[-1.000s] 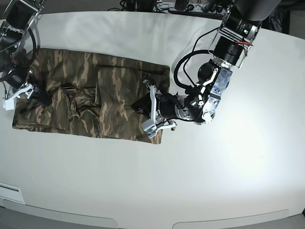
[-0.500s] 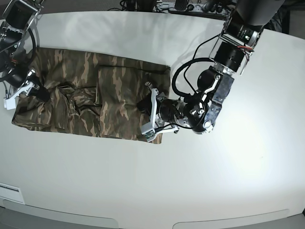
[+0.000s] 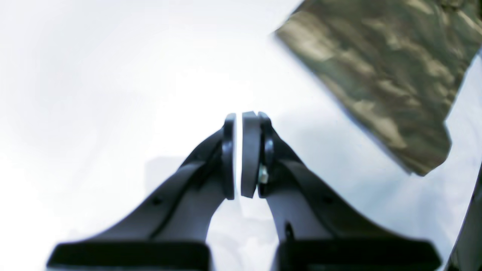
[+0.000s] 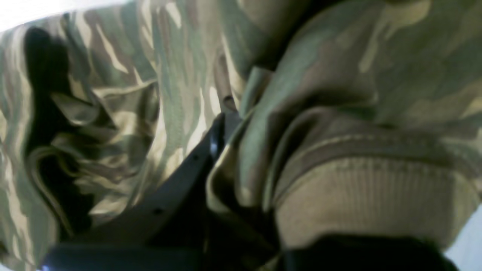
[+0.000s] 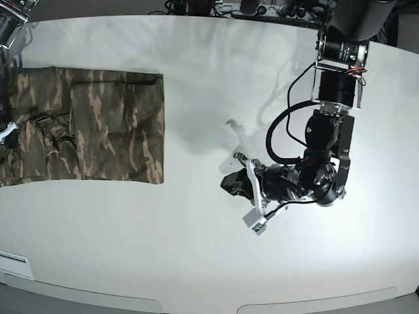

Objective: Fold the T-shirt properly
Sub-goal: 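Fold the shirt end over the stack with the right gripper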

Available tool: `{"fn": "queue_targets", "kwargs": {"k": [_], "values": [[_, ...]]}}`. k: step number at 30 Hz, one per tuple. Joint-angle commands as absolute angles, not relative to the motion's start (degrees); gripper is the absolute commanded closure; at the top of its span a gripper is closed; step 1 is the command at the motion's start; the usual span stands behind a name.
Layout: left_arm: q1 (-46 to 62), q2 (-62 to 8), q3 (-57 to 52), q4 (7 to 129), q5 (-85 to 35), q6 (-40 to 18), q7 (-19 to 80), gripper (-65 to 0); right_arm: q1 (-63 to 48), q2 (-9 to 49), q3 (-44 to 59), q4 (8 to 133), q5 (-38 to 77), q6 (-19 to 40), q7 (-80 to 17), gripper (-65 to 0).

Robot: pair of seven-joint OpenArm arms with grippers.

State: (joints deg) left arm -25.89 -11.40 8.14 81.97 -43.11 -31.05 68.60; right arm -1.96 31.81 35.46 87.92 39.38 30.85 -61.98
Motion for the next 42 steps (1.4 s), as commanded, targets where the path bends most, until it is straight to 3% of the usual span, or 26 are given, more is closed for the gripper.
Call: {"fn": "queue_targets", "kwargs": {"k": [1, 8, 13, 20, 29, 30, 33, 34, 35, 42], "values": [[-26.8, -11.1, 7.3, 82.9, -44.5, -31.7, 67.5, -4.8, -1.1, 33.0, 35.9, 90.3, 40.4, 30.5, -60.6, 0.0], [-22.1, -11.4, 6.5, 82.9, -44.4, -35.2, 67.4, -4.8, -1.4, 27.5, 35.9, 102.2, 40.7, 28.5, -61.8, 0.0], [-20.4, -11.6, 6.5, 82.9, -44.4, -36.5, 67.4, -4.8, -1.4, 22.2, 35.9, 108.2, 50.7, 29.9, -66.8, 0.0], [-20.7, -12.7, 6.3, 82.9, -44.4, -36.4, 67.3, -4.8, -1.5, 14.2, 35.9, 108.6, 61.8, 33.9, -71.4, 0.0], [-20.6, -12.7, 6.3, 82.9, -44.5, -36.4, 66.9, -4.8, -1.5, 6.5, 31.6, 108.6, 61.1, 37.7, -71.6, 0.0], [-20.6, -12.7, 6.3, 82.9, -44.5, -36.4, 66.9, -4.8, -1.5, 6.1, 30.1, 108.6, 61.1, 37.7, -71.5, -5.6], [-20.7, -12.7, 6.3, 82.9, -44.5, -36.4, 66.9, -4.8, -1.4, 5.6, 24.1, 108.6, 61.1, 37.7, -71.2, -36.2], [-20.7, -12.7, 6.3, 82.9, -44.5, -36.4, 66.9, -4.8, -1.4, 5.7, 21.9, 108.6, 61.1, 38.0, -71.2, -43.2], [-20.7, -12.7, 6.3, 82.9, -44.5, -36.4, 66.9, -4.8, -1.4, 5.9, 19.7, 108.6, 61.4, 38.8, -71.3, -46.6], [-20.6, -12.7, 6.3, 82.9, -44.5, -36.4, 66.9, -4.8, -1.0, 6.7, 11.4, 108.7, 66.6, 40.0, -71.9, -46.7]]}}
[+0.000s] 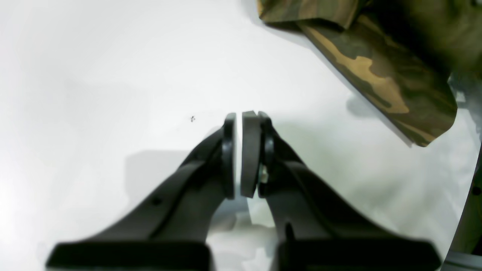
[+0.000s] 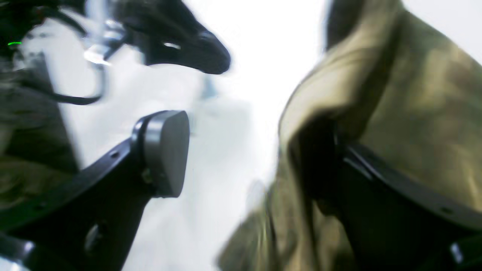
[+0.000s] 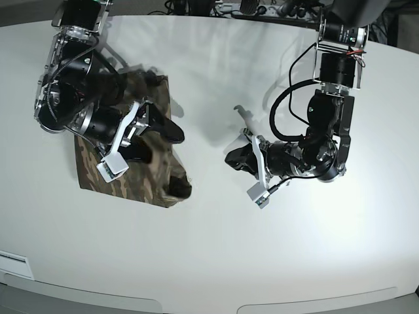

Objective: Fold the T-shirt properly
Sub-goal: 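Fold the shirt end over the stack with the right gripper, then press and smooth the folded stack with both grippers, then release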

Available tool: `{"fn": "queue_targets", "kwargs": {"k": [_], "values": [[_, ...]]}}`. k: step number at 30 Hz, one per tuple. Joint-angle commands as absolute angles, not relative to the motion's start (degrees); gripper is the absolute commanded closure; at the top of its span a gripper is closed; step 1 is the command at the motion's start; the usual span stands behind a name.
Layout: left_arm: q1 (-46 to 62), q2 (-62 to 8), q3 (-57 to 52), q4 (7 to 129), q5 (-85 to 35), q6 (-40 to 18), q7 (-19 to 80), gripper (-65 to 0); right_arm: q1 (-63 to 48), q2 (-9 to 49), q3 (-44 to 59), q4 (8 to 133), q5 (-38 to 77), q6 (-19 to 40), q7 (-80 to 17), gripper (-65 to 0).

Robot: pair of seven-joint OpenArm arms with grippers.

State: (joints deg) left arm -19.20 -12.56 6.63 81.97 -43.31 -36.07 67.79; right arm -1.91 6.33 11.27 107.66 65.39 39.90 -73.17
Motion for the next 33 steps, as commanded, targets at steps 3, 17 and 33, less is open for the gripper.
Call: {"fn": "queue_targets", "kwargs": {"k": [3, 17, 33], "values": [[-20.7, -12.7, 6.3, 82.9, -44.5, -36.4, 66.9, -4.8, -1.0, 6.7, 11.2, 108.8, 75.9, 40.0, -72.1, -46.7], [-21.0, -16.4, 6.3, 83.3, -62.2, -40.0, 71.2, 0.0, 1.9, 6.7, 19.6, 112.8, 65.0, 40.0, -69.4, 0.0], [-20.0, -4.2, 20.1, 86.4, -73.3, -40.0, 80.0, 0.0, 9.0, 20.4, 9.8, 94.7, 31.9, 38.6, -46.7, 0.0]]}}
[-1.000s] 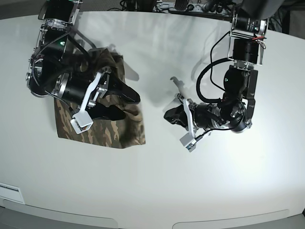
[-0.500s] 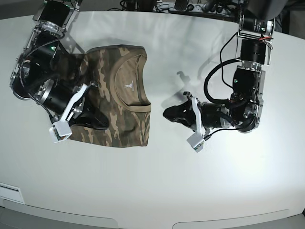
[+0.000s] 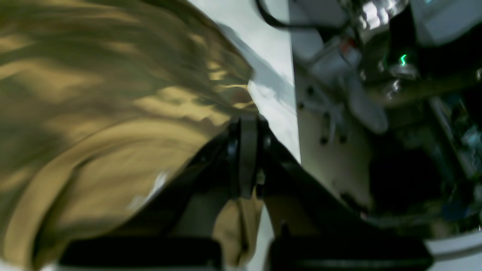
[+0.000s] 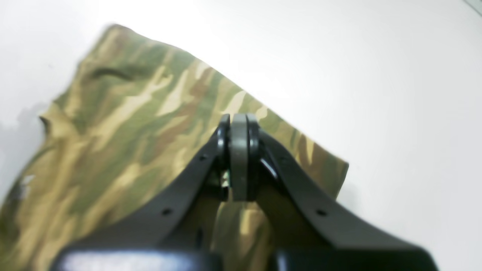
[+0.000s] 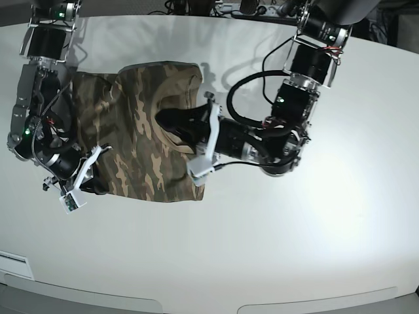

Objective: Fold the T-shirt properly
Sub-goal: 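Press and smooth the folded stack with both grippers, then release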

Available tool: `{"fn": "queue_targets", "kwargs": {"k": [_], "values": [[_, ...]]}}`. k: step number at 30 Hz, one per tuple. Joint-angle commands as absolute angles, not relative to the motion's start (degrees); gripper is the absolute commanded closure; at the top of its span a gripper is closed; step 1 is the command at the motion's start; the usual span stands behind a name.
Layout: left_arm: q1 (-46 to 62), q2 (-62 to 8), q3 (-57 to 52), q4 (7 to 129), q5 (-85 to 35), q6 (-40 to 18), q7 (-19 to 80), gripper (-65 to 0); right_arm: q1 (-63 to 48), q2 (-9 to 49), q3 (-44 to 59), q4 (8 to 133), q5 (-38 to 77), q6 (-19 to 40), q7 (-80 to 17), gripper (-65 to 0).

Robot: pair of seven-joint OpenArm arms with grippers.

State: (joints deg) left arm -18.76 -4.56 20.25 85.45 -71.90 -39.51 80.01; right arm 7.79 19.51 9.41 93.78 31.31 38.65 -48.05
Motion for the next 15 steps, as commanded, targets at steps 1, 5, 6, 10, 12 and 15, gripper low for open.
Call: {"fn": "queue_targets", "kwargs": {"k": [1, 5, 6, 10, 12, 15], "values": [[-20.0, -3.2, 21.9, 86.3, -71.0, -40.0, 80.0, 0.0, 10.3, 21.1, 8.7, 92.4, 31.0, 38.6, -45.8, 0.0], [-19.8, -0.7, 28.6, 86.2, -57.6, -40.0, 73.3, 0.0, 15.2, 23.4, 5.0, 84.3, 29.9, 39.0, -44.4, 0.0], [-19.8, -0.4, 30.1, 86.0, -54.1, -40.0, 71.9, 0.0, 16.0, 23.9, 4.0, 82.5, 29.9, 39.8, -44.2, 0.0], [-19.4, -0.3, 35.6, 85.0, -42.3, -40.0, 67.5, 0.0, 18.1, 25.9, -0.1, 75.0, 29.9, 40.0, -43.0, 0.0], [-19.4, -1.1, 37.5, 83.5, -38.3, -40.0, 65.5, 0.0, 18.2, 26.8, -1.2, 73.1, 30.0, 40.0, -43.1, 0.0], [-19.7, -3.6, 39.6, 81.3, -32.7, -40.0, 61.2, 0.0, 17.0, 28.4, -1.1, 73.0, 31.6, 40.0, -43.4, 0.0]]}}
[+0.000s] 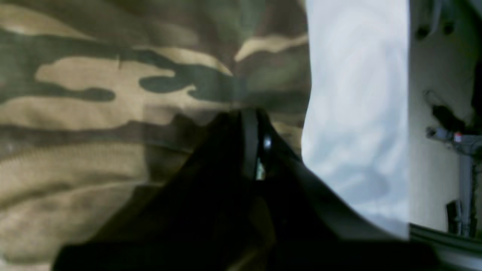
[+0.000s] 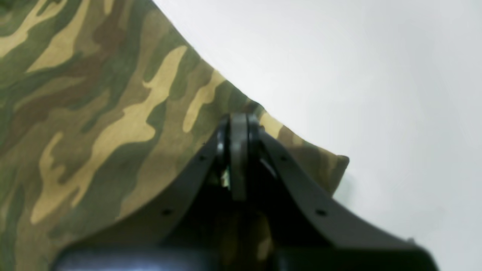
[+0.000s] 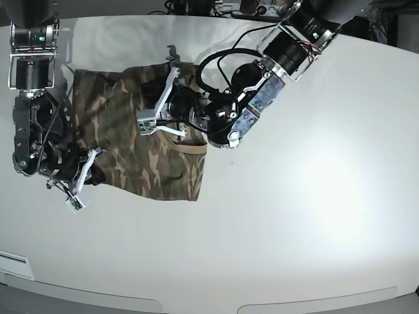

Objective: Fold the T-shirt properly
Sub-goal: 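Press and smooth the folded stack with both grippers, then release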

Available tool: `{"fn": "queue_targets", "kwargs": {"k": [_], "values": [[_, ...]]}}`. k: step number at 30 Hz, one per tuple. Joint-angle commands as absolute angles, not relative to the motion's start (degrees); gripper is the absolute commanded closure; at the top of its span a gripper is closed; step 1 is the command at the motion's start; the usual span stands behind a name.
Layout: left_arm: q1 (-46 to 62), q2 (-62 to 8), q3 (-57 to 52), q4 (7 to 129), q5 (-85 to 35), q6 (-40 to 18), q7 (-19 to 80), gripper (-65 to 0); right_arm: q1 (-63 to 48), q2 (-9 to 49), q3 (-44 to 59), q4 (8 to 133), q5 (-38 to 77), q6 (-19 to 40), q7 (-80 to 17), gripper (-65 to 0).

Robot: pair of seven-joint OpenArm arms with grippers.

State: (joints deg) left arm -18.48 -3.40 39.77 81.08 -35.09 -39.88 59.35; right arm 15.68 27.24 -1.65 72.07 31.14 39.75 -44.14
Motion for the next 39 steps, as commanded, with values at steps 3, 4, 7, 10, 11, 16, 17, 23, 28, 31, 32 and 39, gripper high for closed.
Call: {"fn": "queue_targets", "kwargs": {"k": [3, 4, 7, 10, 11, 16, 17, 23, 28, 31, 32, 39], "values": [[-20.9, -7.1, 41.2, 79.1, -28.8, -40.0, 58.6, 0.0, 16.3, 30.6, -1.0, 73.2, 36.4, 40.0, -46.5, 0.0], [-21.3, -8.4, 41.6, 78.4, -27.8, -40.0, 57.8, 0.0, 16.1, 31.1, -0.7, 73.5, 38.3, 40.0, -48.3, 0.0], [-22.3, -11.6, 42.1, 77.2, -25.0, -40.0, 54.7, 0.0, 14.0, 31.9, 1.5, 75.2, 42.8, 40.0, -52.4, 0.0], [-23.7, -13.5, 42.1, 75.7, -22.8, -40.0, 52.3, 0.0, 10.3, 31.9, 5.4, 78.0, 45.5, 40.0, -54.3, 0.0], [-24.3, -13.8, 42.1, 75.0, -21.8, -40.0, 51.2, 0.0, 8.8, 31.9, 6.9, 79.0, 46.7, 40.0, -54.3, 0.0], [-26.6, -13.8, 42.1, 73.8, -14.9, -40.0, 43.8, 0.0, 0.4, 30.3, 13.3, 83.3, 49.4, 40.0, -54.3, 0.0], [-26.8, -13.8, 42.1, 73.8, -13.3, -40.0, 42.2, 0.0, -1.5, 29.5, 14.3, 84.1, 49.3, 40.0, -54.3, 0.0], [-27.0, -13.6, 42.1, 73.7, -2.5, -35.4, 26.2, 0.0, -12.0, 23.2, 18.8, 87.5, 49.3, 40.0, -54.3, 0.0], [-27.3, -12.8, 42.1, 73.7, 6.5, -28.6, 20.5, 0.0, -18.0, 18.2, 20.3, 92.6, 49.3, 40.0, -54.3, 0.0], [-28.3, -12.6, 42.1, 73.7, 7.2, -25.9, 20.6, 0.0, -21.3, 15.9, 20.3, 97.1, 49.3, 40.0, -54.3, 0.0], [-28.7, -12.5, 42.0, 73.7, 7.0, -25.5, 20.6, 0.0, -22.1, 15.4, 20.3, 98.5, 49.3, 40.0, -54.3, 0.0], [-32.1, -12.6, 41.6, 75.0, 5.1, -25.4, 27.8, 0.0, -23.2, 14.6, 20.4, 109.2, 49.3, 40.0, -54.2, 0.0]]}}
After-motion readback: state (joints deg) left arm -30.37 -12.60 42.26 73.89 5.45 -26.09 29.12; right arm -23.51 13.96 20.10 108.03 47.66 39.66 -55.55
